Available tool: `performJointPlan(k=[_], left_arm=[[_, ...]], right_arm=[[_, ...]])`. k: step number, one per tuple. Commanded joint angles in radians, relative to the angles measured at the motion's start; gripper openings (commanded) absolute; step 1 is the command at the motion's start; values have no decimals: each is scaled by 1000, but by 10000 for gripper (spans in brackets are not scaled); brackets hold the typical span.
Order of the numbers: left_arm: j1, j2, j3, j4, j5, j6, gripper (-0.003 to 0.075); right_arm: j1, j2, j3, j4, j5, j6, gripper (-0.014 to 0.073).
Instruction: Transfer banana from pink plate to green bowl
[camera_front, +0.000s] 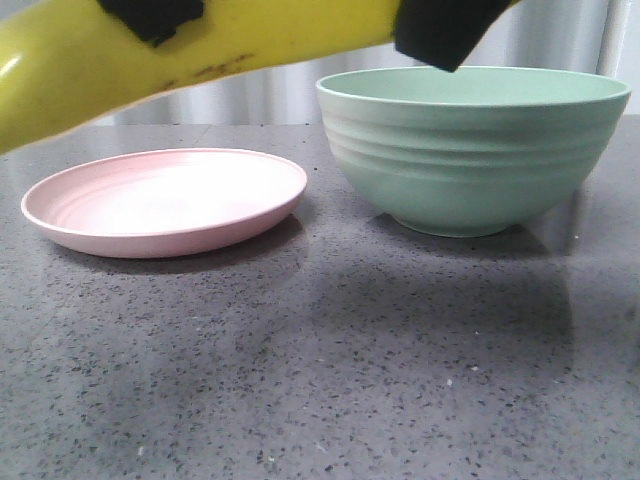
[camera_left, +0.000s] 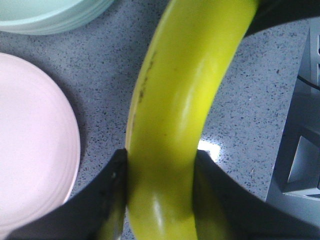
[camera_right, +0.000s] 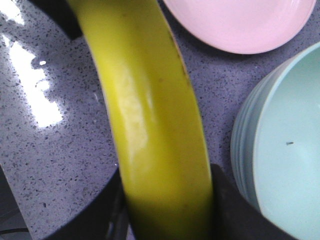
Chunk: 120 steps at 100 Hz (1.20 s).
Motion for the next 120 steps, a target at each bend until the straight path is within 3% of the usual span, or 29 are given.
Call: performJointPlan(k=[1,23,37,72,106,120], left_arm=[[-6,-33,-30,-64,27,-20,126],[-6,-33,-30,-64,30,-26,358],[-6,-38,-30,-14,31,-38,426],[-6,-111,-30,46,31,-59,433],[-6,-252,-30,133,26,-152,433],[-6,-296,-30,139,20,-182,433]], right_arm=[[-6,-21,-32,-42,-34,26,-80],[-6,-23,-32,-42,-28,26,-80],[-7,-25,-32,-44,-22,26,-80],[-9,-61,-32,-73,3,57,-80],[-14,-95,-32,-244,25,186,-80],[-70,-128,-32,-287,22,266,-80]])
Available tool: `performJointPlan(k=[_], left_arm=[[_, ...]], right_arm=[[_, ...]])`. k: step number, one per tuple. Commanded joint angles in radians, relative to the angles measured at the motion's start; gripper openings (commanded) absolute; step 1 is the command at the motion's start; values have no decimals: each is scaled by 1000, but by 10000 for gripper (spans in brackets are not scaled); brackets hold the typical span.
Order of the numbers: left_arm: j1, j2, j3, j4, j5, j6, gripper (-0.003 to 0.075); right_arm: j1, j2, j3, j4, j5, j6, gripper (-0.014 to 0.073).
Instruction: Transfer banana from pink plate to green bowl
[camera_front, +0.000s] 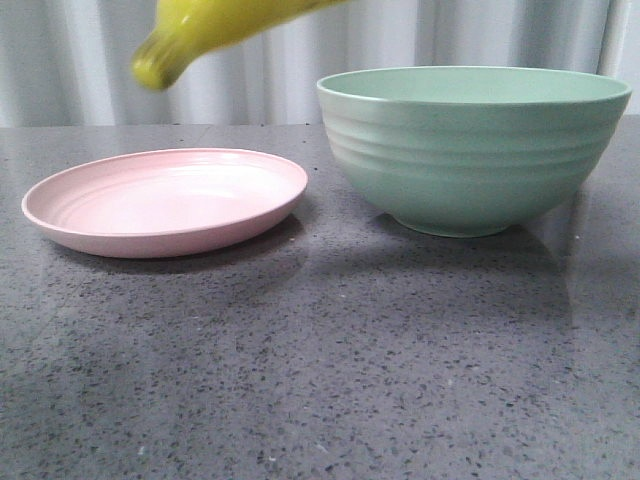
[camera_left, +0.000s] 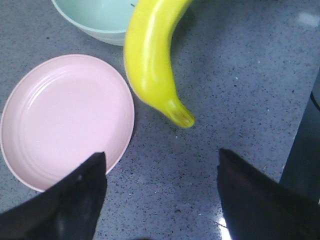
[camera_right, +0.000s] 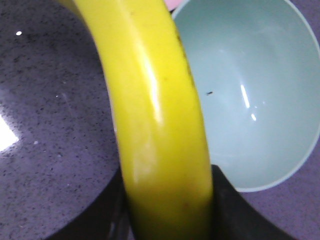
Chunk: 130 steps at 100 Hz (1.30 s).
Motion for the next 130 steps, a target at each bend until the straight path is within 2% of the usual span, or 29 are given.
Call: performJointPlan(k=[1,19,39,70,77,93,97,130], left_arm=[[-6,-42,-30,1,2,-34,433],[-6,-75,-30,1,-19,-41,433],[-6,-82,-30,-1,-24,-42,433],[-6,-82,-30,-5,-73,-42,433],[-6,-82,-30,-5,-91,-42,433],[-6,-82,-30,-9,-100,-42,433],[-6,-82,-30,-9,-100,-43,433],[-6,-82,-30,-10,-102,-60,433]], right_arm=[[-46,-46,-32,-79,-38,60,-80],[-200,-65,-32,-92,-37,105,-80],[-320,-45,-32,-92,-66,149,-80],[-347,42,-32,-92,-61,156,-72],[-347,66,-32,-92,-63,156,-9],[-347,95,-33,-94,-107,181,261],[-347,99,-33,-97,-113,182,290],[-347,99,-46,-128,-113,224,307]])
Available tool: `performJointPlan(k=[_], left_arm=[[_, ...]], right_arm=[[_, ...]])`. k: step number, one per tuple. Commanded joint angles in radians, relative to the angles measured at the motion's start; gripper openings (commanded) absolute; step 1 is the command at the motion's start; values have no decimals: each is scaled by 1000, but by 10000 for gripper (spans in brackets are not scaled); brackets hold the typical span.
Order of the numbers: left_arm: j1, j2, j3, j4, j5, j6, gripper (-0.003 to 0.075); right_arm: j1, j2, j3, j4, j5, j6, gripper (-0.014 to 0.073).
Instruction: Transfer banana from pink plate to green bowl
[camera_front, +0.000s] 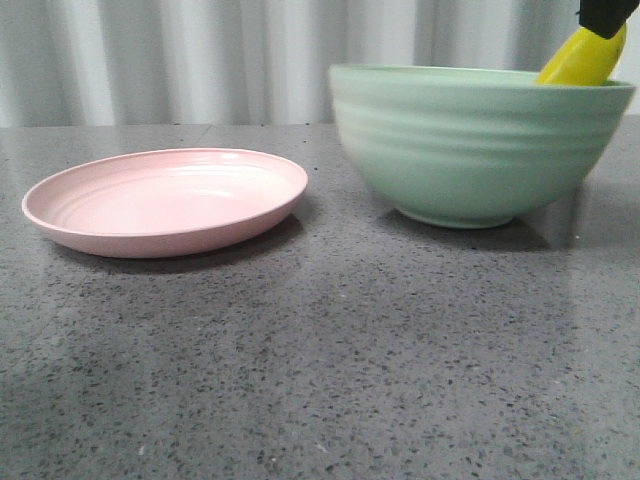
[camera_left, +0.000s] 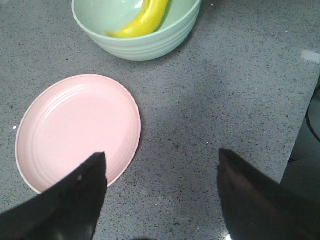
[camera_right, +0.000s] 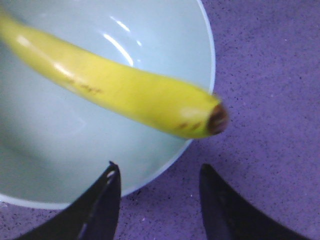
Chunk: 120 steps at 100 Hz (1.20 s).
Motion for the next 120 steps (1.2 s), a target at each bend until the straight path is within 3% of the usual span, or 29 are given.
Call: performJointPlan(k=[1,20,27,34,44,52,66,81,120], left_arm=[[-6,-13,-30,-12,-66,-17,433],[-6,-13,-30,-12,-66,-25,430],[-6,-21,-30,-11,-68,-48,401],[-6,-24,-28,-11,-89,-110,316],[-6,-45,-25,-18,-90,-132,125],[-6,-67,-10,-31,-98,-140,-22],[-6,-141,61,-31,-175,-168,-19],[-6,-269,208,-29,-377,-207,-19],[-6,-631,659,-12,-654,-207,-19]], right_arm=[[-5,-23,-44,-51,-31,10,306],[-5,-27,-113,-52,8,10,300],[-5,-43,-128,-52,19,10,249],[-5,-76,-128,-43,26,10,135],[-5,-134,-128,5,38,10,-78],[-5,-196,-128,54,24,10,-80],[-5,-326,-109,114,-58,10,-79],[-5,-483,-16,137,-207,10,-79],[-5,-885,415,133,-516,10,-79]])
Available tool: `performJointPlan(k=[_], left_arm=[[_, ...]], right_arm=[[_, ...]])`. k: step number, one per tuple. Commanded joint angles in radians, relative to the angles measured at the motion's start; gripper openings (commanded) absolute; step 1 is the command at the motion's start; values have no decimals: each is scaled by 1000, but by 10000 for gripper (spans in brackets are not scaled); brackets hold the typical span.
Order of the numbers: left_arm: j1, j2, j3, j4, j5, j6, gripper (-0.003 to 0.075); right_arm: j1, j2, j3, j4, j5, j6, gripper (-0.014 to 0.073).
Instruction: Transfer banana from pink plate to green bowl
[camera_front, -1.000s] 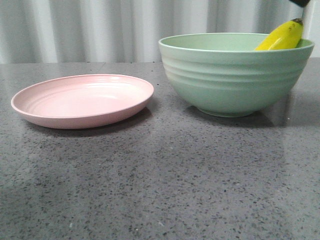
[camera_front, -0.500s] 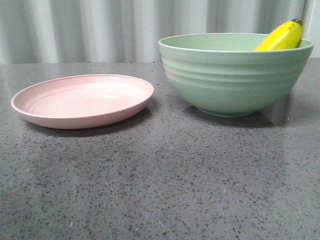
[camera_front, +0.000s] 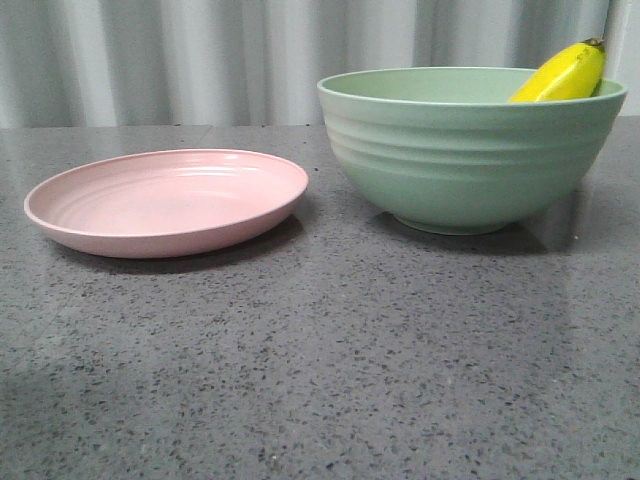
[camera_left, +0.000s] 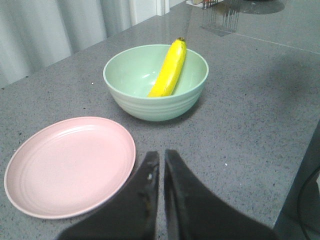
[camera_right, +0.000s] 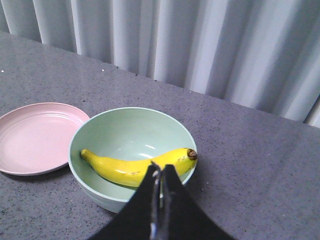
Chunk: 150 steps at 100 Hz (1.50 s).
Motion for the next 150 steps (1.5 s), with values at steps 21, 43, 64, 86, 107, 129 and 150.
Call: performJointPlan(k=[21,43,64,86,107,129,150], left_arm=[[-6,-249,267,0,-295,-11,-19],[-6,-411,400,0,-309,-11,-19],[-6,-472,430,0,-307,-11,-18],[-6,-472,430,0,-307,-11,-19],[-6,-472,430,0,-307,-11,-19],[6,-471,452,104,-307,-11,-19],[191,-471,574,101,-411,-91,-19]], right_arm=[[-5,-281,266,-26,-255,4,-79],[-5,-478,396,-40,-284,7,-79],[-5,-538,409,-52,-268,7,-79],[-5,-537,410,-52,-268,7,-79],[-5,-537,410,-52,-268,7,-79],[-5,-537,410,-52,-268,7,-79],[-5,-537,410,-52,-268,7,-79]])
